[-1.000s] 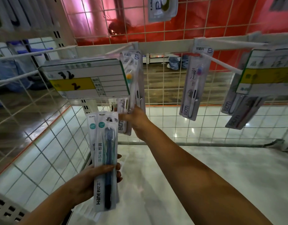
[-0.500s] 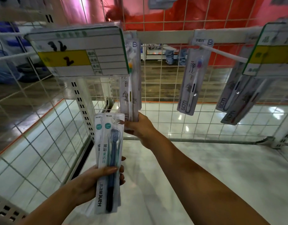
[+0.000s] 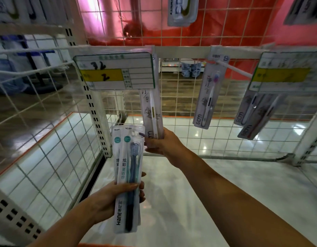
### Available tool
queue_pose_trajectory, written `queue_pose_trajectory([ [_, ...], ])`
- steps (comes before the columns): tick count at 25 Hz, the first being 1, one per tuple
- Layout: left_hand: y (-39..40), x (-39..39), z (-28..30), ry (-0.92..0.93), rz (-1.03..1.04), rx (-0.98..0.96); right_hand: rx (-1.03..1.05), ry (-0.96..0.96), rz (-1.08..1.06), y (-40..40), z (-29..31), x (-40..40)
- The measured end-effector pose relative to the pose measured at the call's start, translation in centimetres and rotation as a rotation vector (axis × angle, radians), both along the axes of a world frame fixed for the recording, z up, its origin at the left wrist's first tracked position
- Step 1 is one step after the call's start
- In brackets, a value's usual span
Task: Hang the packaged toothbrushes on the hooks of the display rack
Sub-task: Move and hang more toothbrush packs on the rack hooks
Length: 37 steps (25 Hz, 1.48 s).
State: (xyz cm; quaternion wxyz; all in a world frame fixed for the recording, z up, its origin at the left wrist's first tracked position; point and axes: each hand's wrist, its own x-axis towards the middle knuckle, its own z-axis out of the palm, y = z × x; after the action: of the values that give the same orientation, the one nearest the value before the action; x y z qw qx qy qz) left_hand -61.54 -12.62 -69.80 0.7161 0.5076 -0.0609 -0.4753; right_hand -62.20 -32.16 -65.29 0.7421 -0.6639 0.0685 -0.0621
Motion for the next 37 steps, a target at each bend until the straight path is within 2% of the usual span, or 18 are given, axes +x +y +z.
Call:
queue_pose_trajectory([
  [9,0.7,-1.2,2.2,-0.061,-0.023,0.007,-0.088,-0.012,0.02,0.7,0.3,-6.7],
  [17,-2.4,-1.4,4.7,-0.125,-0.09,0.038,-0.103,0.132,-0.058,-0.9,0.7,-14.7],
  [22,-6.7,-2.3,4.6,-0.184,-0.343,0.053,-0.017,0.207,-0.215,-3.6,0.4,-20.7],
  [27,-11.0,-4.1,5.6,-0.203,-0.561,0.031,0.116,0.224,-0.455,-5.4,0.8,-26.0],
  [30,-13.5,-6.0,6.3,-0.286,-0.701,0.029,0.133,0.275,-0.631,-6.5,0.4,-29.2],
  [34,-16.5,-9.0,7.3,-0.386,-0.775,-0.01,0.116,0.29,-0.76,-8.2,0.2,-33.1],
  [37,-18.5,-11.6,6.9,-0.369,-0.754,-0.044,0.144,0.28,-0.783,-10.9,-0.4,-35.1],
])
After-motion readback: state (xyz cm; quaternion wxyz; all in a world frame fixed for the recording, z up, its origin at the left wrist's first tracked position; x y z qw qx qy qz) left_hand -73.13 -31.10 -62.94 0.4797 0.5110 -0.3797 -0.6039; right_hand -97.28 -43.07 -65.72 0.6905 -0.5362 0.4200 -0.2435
